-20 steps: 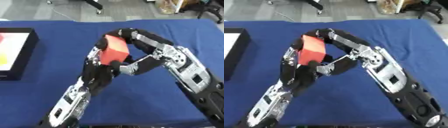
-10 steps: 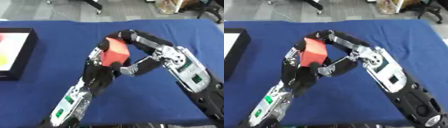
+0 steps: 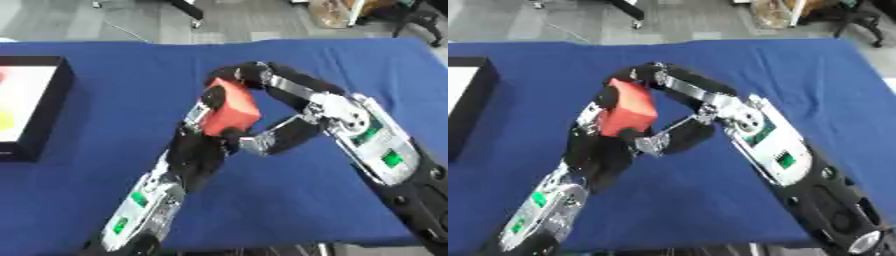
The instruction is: Pick up the objects with one hand, pass them to the other hand, and then place them into the box on the other side of the table.
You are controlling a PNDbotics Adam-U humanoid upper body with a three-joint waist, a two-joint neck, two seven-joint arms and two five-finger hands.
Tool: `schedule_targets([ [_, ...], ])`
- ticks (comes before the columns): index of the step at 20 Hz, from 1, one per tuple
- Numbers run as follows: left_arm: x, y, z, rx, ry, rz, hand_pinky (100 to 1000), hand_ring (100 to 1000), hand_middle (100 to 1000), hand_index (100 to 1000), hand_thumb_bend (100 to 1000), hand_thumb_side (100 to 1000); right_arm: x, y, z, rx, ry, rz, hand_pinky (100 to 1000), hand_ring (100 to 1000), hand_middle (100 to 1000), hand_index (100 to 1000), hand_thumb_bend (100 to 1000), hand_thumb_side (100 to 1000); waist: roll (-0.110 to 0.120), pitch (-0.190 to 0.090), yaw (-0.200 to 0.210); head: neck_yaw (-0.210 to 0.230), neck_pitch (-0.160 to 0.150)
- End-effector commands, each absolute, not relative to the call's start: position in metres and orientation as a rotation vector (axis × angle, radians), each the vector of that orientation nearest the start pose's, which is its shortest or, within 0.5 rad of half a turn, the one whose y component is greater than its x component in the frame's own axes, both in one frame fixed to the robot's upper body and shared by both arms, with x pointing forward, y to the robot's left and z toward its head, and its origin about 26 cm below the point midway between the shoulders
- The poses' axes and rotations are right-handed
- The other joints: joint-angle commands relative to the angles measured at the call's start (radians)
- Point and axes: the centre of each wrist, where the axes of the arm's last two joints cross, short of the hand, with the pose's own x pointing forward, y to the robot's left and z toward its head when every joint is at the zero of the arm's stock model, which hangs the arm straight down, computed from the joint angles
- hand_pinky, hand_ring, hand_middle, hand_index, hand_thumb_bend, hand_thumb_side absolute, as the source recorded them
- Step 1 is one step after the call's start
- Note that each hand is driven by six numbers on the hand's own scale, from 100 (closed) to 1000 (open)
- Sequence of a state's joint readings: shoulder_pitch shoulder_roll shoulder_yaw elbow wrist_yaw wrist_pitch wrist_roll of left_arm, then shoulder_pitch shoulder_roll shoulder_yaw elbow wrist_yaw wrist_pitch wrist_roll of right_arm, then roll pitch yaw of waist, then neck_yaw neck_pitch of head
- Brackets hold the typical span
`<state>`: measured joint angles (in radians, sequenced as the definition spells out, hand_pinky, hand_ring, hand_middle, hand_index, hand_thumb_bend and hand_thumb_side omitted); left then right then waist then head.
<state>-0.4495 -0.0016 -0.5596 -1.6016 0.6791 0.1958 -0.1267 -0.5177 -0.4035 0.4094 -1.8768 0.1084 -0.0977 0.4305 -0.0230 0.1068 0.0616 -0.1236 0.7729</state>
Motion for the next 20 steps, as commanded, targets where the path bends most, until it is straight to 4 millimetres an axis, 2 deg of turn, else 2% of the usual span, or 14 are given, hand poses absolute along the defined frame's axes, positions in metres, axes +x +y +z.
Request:
schedule_targets([
  [1,0.310,0.044,0.114,-1.119,-1.442,-0.384,853,492,274,481,100,709,0.310,-0.158,0.207,0.234,-2.145,1.448,822,991,784,685,264,257,-0.002,-0.013,-0.003,0.003,-0.003],
  [5,0.312,0.045,0.113,-1.084,-1.456,-0.341,851,541,267,477,100,705,0.306,-0.160,0.214,0.241,-2.185,1.484,846,1000,870,793,345,337,-0.003,-0.013,-0.005,0.005,-0.003],
  [10,0.318,0.048,0.108,-1.008,-1.484,-0.304,852,549,261,468,100,705,0.299,-0.166,0.228,0.258,-2.252,1.537,888,1000,998,901,471,464,-0.004,-0.016,-0.010,0.006,-0.003],
  [12,0.322,0.050,0.105,-0.962,-1.496,-0.294,853,555,259,464,100,705,0.299,-0.169,0.233,0.259,-2.288,1.540,901,1000,1000,920,490,498,-0.004,-0.018,-0.011,0.003,-0.003],
  [15,0.331,0.058,0.097,-0.865,-1.513,-0.274,854,560,258,461,100,713,0.302,-0.180,0.244,0.230,-2.387,1.476,902,1000,1000,926,491,501,-0.004,-0.022,-0.014,-0.002,-0.003],
  [20,0.347,0.083,0.093,-0.665,-1.569,-0.218,857,577,254,453,100,712,0.306,-0.199,0.258,0.141,-2.558,1.290,897,1000,981,924,470,485,-0.002,-0.029,-0.014,-0.018,-0.003],
])
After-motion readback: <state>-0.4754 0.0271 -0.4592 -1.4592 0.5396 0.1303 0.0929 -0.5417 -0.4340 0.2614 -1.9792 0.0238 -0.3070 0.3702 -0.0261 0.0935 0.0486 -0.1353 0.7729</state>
